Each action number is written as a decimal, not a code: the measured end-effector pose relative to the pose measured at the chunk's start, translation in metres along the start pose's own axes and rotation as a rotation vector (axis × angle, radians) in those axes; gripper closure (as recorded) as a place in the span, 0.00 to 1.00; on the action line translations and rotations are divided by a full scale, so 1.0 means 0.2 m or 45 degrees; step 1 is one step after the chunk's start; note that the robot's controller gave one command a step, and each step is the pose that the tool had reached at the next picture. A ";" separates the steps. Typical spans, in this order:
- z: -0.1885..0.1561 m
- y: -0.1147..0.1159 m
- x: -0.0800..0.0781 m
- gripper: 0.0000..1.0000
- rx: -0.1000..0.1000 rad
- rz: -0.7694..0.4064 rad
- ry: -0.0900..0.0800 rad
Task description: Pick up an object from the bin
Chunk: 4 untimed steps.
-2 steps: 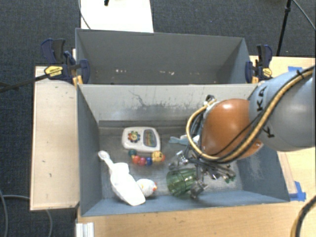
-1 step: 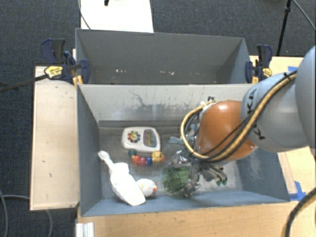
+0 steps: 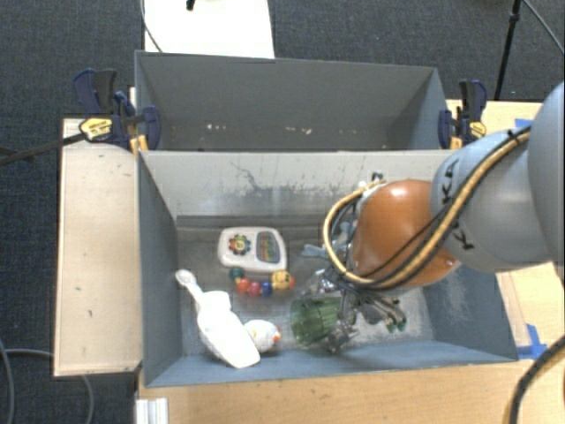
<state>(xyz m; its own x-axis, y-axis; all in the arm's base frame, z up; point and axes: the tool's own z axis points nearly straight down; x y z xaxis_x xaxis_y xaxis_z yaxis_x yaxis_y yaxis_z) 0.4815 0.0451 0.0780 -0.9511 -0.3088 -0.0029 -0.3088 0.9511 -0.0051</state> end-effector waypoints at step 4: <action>-0.24 0.01 0.01 1.00 -0.008 0.002 0.006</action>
Offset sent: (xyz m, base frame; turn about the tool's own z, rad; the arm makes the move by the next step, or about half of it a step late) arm 0.0000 0.0000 0.0190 0.0000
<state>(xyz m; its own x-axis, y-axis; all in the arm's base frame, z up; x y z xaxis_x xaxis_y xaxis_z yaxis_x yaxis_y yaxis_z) 0.4785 0.0463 0.1262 -0.9515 -0.3076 0.0019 -0.3076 0.9515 0.0011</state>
